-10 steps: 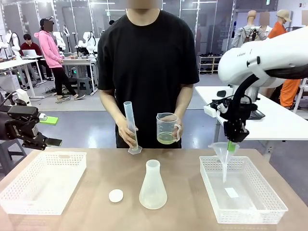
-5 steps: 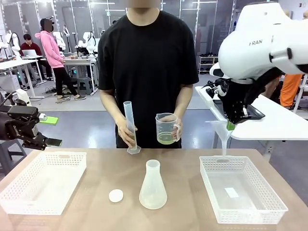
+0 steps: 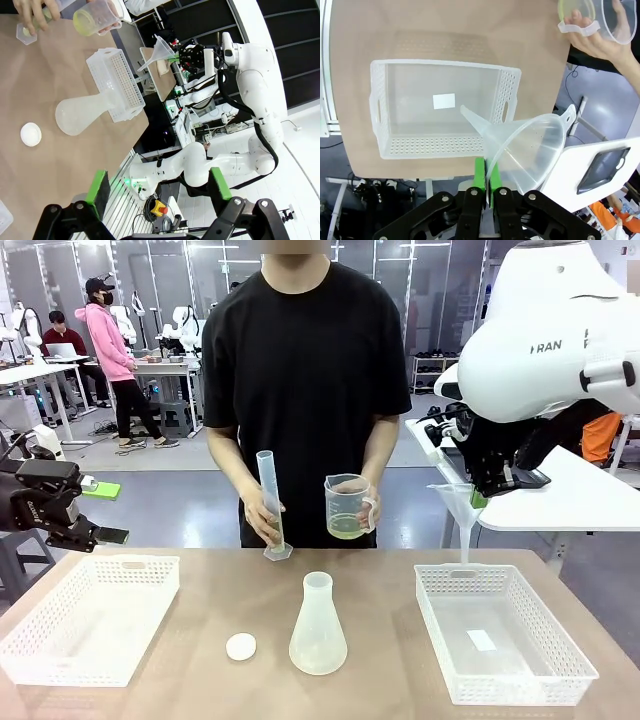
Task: Prepare the solutions needed for the experiment.
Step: Pick up the Plastic Funnel and insert it into the Big flask, then once the solution is in the Big flask , pick up the Plastic Funnel and place it back into the right Organizing basket.
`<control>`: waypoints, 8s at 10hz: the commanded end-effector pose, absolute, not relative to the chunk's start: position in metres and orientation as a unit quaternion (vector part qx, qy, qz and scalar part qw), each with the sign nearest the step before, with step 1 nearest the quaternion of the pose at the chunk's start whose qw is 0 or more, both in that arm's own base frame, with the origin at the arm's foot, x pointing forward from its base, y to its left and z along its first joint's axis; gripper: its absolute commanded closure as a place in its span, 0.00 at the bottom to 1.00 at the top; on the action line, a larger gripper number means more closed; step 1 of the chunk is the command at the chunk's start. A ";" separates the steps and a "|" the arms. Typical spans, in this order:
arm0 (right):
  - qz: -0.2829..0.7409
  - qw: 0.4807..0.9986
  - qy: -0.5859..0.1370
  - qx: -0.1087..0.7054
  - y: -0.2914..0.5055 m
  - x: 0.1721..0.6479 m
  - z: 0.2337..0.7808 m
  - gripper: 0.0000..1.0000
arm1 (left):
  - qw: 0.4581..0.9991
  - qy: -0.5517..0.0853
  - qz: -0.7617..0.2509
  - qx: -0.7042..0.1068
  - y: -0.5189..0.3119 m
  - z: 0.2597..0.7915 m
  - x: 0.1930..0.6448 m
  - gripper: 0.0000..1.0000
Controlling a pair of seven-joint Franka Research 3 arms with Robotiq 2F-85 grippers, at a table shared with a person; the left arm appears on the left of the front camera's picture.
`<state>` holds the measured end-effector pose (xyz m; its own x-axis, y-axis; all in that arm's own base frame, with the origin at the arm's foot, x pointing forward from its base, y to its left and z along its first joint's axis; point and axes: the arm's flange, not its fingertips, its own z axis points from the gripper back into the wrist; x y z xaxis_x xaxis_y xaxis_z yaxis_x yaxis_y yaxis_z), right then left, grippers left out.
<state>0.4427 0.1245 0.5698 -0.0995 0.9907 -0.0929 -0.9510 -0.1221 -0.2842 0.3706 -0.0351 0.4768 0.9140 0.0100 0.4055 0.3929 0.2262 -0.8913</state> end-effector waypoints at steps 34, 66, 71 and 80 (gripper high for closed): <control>0.914 0.289 -0.266 -0.105 0.276 0.375 0.531 0.96 | 0.756 -0.171 -0.125 -0.620 -0.037 0.478 0.372 0.00; 0.890 0.370 -0.245 -0.109 0.215 0.351 0.565 0.36 | 0.756 -0.171 -0.125 -0.620 -0.037 0.478 0.372 0.00; 0.613 0.748 -0.239 0.093 0.120 0.365 0.561 0.36 | 0.756 -0.171 -0.125 -0.620 -0.037 0.478 0.372 0.00; 0.522 0.800 -0.204 0.214 0.098 0.379 0.538 0.36 | 0.756 -0.171 -0.125 -0.620 -0.037 0.478 0.372 0.00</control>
<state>0.3663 0.1021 0.5441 0.2018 0.8470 0.4918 -0.9710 0.2387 -0.0127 0.3705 -0.0353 0.4767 0.9142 0.0088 0.4051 0.3927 0.2274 -0.8911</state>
